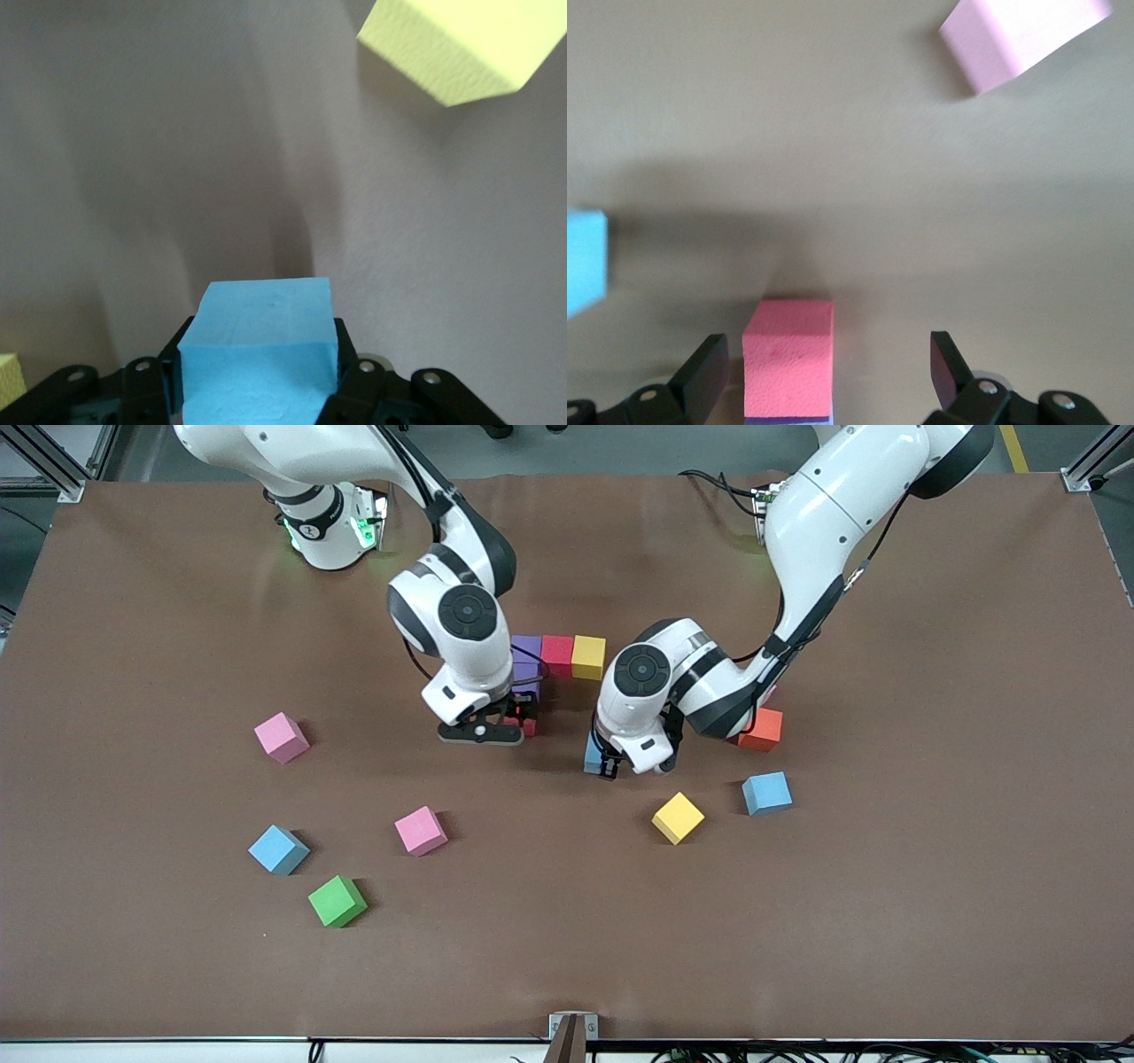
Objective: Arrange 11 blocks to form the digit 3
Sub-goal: 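Move the right gripper to the other pink cube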
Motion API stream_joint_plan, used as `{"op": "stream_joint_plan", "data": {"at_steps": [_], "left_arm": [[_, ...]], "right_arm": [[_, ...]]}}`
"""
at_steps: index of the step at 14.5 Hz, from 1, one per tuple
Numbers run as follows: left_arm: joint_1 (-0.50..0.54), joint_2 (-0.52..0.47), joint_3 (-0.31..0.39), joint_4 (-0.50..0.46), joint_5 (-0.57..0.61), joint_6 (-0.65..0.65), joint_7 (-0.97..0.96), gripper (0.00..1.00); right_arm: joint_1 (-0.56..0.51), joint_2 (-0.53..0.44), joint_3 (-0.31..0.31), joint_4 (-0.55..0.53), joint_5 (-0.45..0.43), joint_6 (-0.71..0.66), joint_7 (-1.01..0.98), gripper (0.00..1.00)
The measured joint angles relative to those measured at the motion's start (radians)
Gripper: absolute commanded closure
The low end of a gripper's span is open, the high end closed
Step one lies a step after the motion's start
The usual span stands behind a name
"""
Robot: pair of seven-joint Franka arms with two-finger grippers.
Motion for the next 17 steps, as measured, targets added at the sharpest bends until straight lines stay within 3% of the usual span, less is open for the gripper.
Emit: {"op": "stream_joint_plan", "data": {"at_steps": [6, 13, 17], "left_arm": [[-0.077, 0.003, 0.010, 0.000, 0.000, 0.000, -0.093, 0.63], [-0.156, 0.031, 0.047, 0.009, 0.000, 0.000, -0.171, 0.63], [-0.177, 0.056, 0.048, 0.047, 0.000, 0.000, -0.180, 0.63]], "right_arm": [[-0.131, -0.105, -0.008, 0.000, 0.000, -0.034, 0.000, 0.00], [-0.293, -0.105, -0.016, -0.012, 0.000, -0.034, -0.026, 0.00], [-0.380, -0.102, -0.017, -0.019, 0.000, -0.043, -0.173, 0.00]]}}
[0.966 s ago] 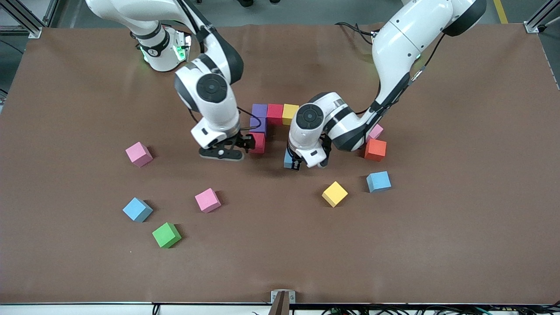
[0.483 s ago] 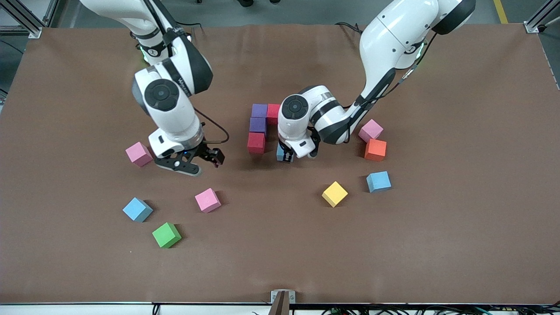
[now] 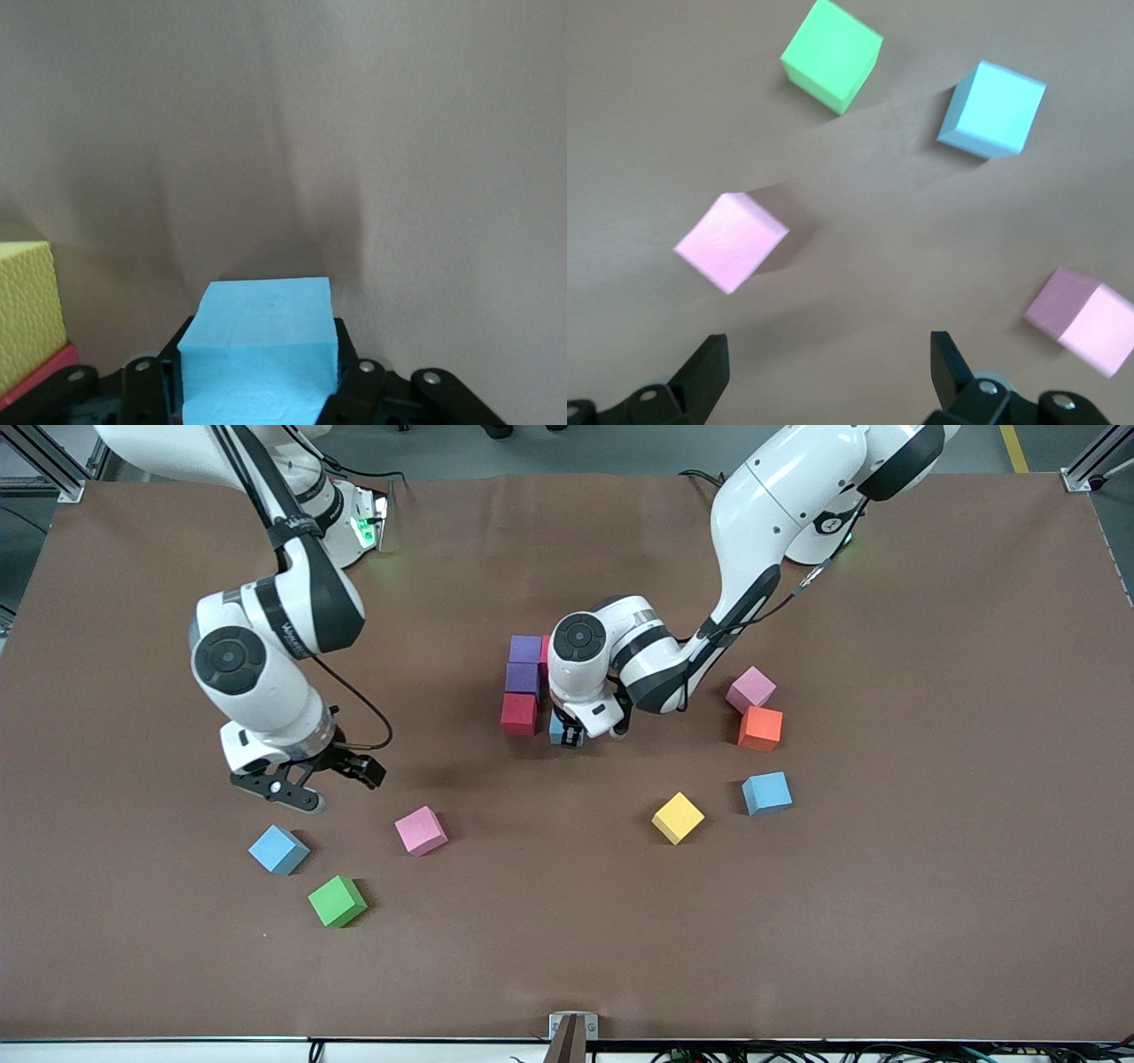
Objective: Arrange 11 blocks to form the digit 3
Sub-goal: 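Move the right gripper to the other pink cube, then lower the right gripper around the pink cube and close it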
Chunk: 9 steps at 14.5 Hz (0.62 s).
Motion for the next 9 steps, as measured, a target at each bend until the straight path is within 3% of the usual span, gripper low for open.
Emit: {"op": "stream_joint_plan", "data": {"at_steps": [5, 9], "left_arm": [[-0.012, 0.019, 0.000, 0.028, 0.000, -0.001, -0.017, 0.62], [-0.024, 0.021, 0.001, 0.030, 0.000, -0.001, -0.044, 0.62]], "right_arm": [[-0.174, 0.001, -0.001, -0.003, 0.000, -0.081, -0.247, 0.00], [-0.258, 0.003, 0.000, -0.046, 0.001, -0.073, -0.310, 0.00]]}}
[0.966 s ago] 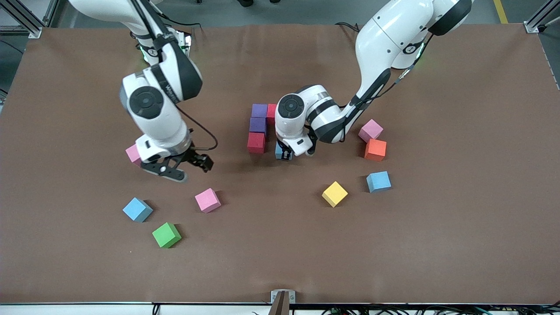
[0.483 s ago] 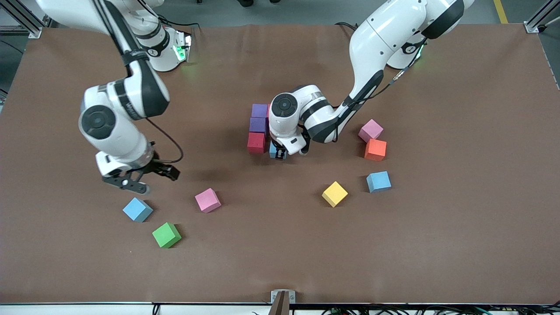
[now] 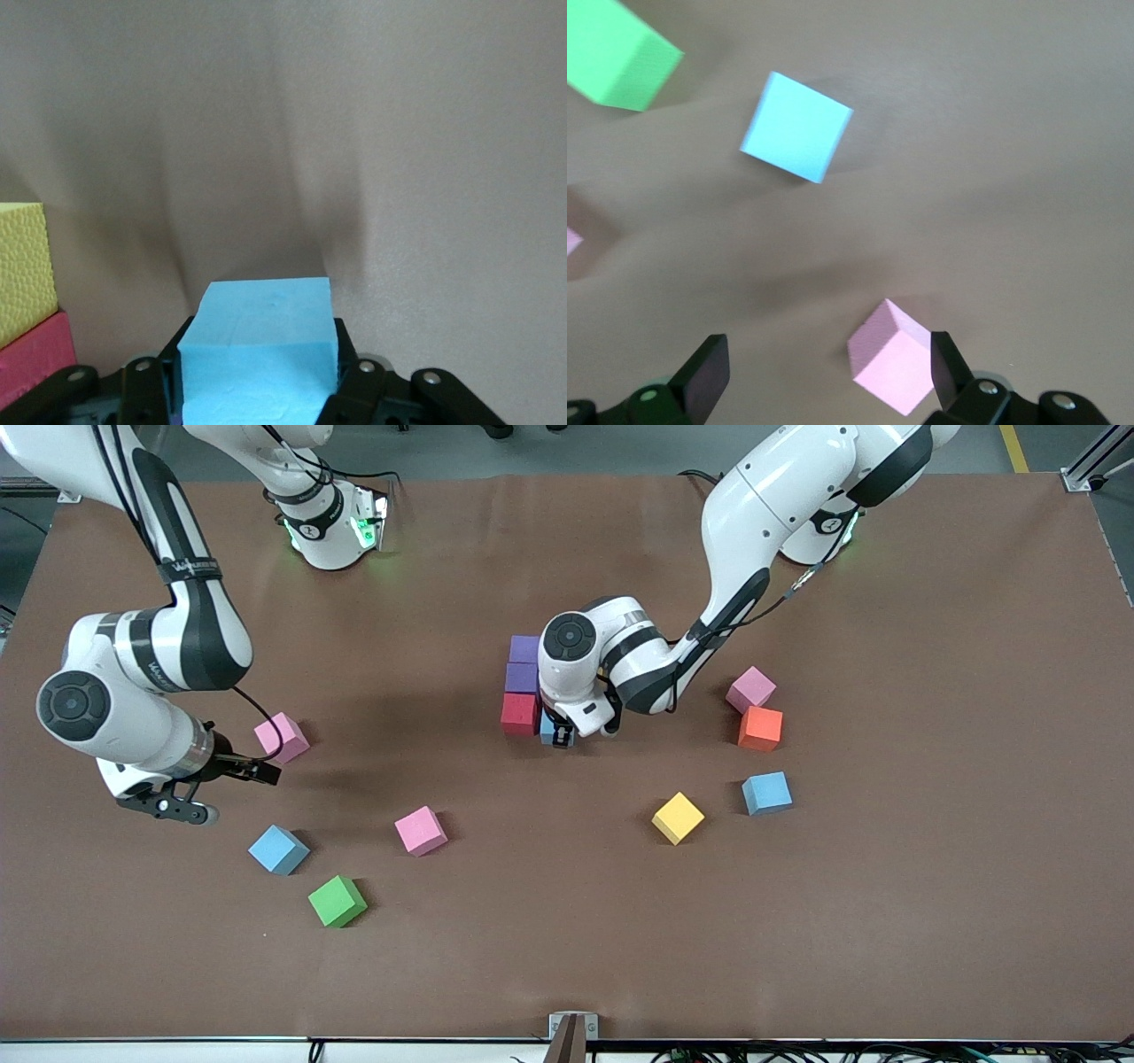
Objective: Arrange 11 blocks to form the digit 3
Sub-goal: 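Lower the right gripper around the pink cube and close it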
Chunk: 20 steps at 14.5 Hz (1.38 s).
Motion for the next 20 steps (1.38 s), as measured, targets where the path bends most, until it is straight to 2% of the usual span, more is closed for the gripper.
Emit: {"op": "stream_joint_plan", "data": {"at_steps": [3, 8, 10, 12, 16, 20], "left_arm": [[-0.010, 0.000, 0.001, 0.000, 0.000, 0.000, -0.007, 0.62], [-0.012, 0.000, 0.001, 0.000, 0.000, 0.000, -0.008, 0.62], [-0.013, 0.000, 0.001, 0.001, 0.000, 0.000, -0.020, 0.62], [-0.016, 0.000, 0.001, 0.001, 0.000, -0.001, -0.040, 0.62], [-0.022, 0.000, 0.001, 0.001, 0.000, -0.002, -0.043, 0.62], [-0.029, 0.001, 0.002, 0.001, 0.000, -0.002, -0.044, 0.62]], "right_arm": [[-0.034, -0.003, 0.001, -0.043, 0.000, 0.029, -0.003, 0.00], [-0.064, -0.016, 0.001, -0.262, 0.000, 0.324, -0.070, 0.00], [-0.070, -0.017, 0.001, -0.321, 0.000, 0.387, -0.079, 0.00], [-0.101, -0.023, 0.001, -0.334, 0.000, 0.384, -0.114, 0.00], [-0.160, -0.061, 0.003, -0.349, 0.000, 0.336, -0.320, 0.00], [-0.098, -0.138, 0.052, -0.396, 0.000, 0.275, -0.439, 0.00]]}}
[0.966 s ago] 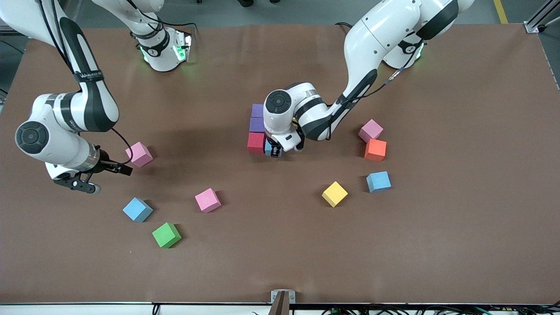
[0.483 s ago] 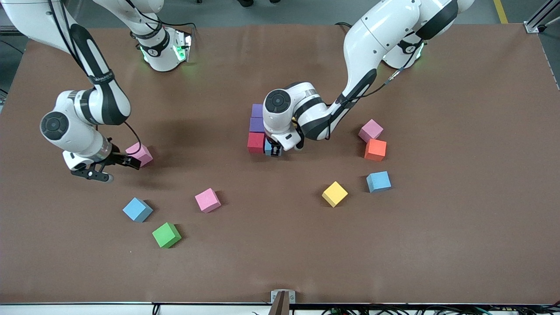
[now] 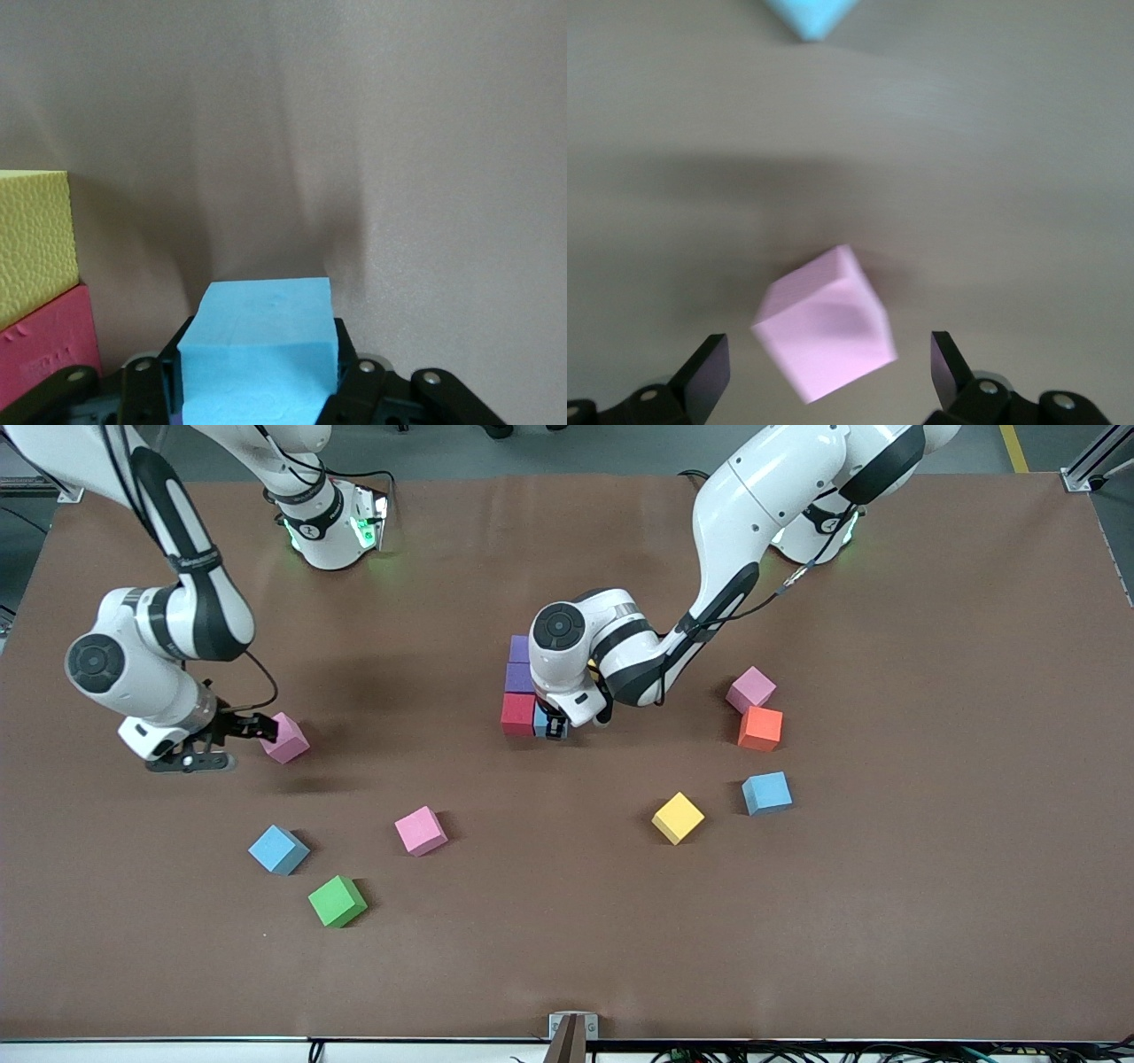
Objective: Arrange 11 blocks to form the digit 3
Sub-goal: 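Lower the right gripper around the pink cube and close it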
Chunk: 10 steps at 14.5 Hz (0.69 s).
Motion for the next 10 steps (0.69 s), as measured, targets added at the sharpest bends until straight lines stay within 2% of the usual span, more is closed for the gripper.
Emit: {"op": "stream_joint_plan", "data": {"at_steps": [3, 4, 6, 7, 10], "left_arm": [[-0.001, 0.000, 0.000, 0.000, 0.000, 0.000, 0.000, 0.59], [-0.001, 0.000, 0.000, 0.000, 0.000, 0.000, 0.000, 0.50], [-0.001, 0.000, 0.000, 0.000, 0.000, 0.000, 0.000, 0.06], [-0.002, 0.002, 0.000, 0.000, 0.000, -0.001, 0.000, 0.00], [-0.006, 0.025, 0.000, 0.000, 0.000, 0.000, 0.000, 0.00]], "right_arm": [[0.038, -0.032, 0.005, -0.012, 0.000, -0.026, -0.144, 0.00], [0.033, -0.032, 0.000, -0.017, 0.000, -0.026, -0.188, 0.00], [0.016, -0.026, -0.006, -0.030, 0.000, -0.026, -0.267, 0.00], [0.010, -0.019, -0.008, -0.035, 0.000, -0.023, -0.291, 0.00], [0.009, 0.026, -0.009, -0.047, 0.000, 0.022, -0.309, 0.00]]}}
